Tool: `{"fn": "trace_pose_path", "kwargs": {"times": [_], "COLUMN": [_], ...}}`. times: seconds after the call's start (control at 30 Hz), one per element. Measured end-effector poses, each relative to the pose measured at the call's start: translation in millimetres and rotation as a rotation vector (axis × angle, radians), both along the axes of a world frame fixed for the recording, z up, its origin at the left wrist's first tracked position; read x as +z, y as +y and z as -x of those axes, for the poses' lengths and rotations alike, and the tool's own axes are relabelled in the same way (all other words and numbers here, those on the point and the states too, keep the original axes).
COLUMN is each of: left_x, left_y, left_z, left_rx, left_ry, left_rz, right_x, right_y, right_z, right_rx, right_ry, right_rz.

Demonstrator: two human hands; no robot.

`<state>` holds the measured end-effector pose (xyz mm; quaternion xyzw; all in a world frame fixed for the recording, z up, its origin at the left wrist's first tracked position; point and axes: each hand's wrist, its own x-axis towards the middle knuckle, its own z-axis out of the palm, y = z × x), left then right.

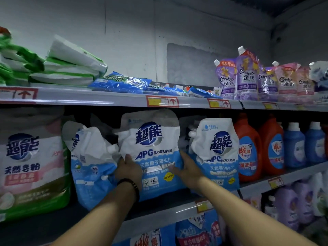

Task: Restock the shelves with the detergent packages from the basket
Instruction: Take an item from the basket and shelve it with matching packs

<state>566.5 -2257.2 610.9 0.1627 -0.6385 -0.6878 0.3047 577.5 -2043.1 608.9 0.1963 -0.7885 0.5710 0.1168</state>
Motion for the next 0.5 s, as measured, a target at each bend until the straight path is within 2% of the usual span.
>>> {"fn": "trace_pose_path", "kwargs": {"times": [0.13,0.23,0.37,0.5], "left_x": [-3.3,-1.5,-28.1,-56.1], "left_y": [21.6,19.8,23.2,30.2], "left_z": [16.5,40.0,52.3,63.2], "left_rx": [0.145,0.125,0.079,0.244], "left_ry": [0.189,0.196,0.218,0.225], "left_rz": [-0.013,0.044,0.227,0.426], "right_x": [11.1,18.4,-11.2,-54.8], "right_y": [-7.2,-21.8,-40.1,-58.6], "right_z": [18.8,38.9,75.3,89.4], "right_rx": [0.001,-0.070,-0.194,-0.273], "right_ry": [0.122,0.179,0.127,0.207], "right_rz": [-0.022,-0.050,-0.035,0.046]}}
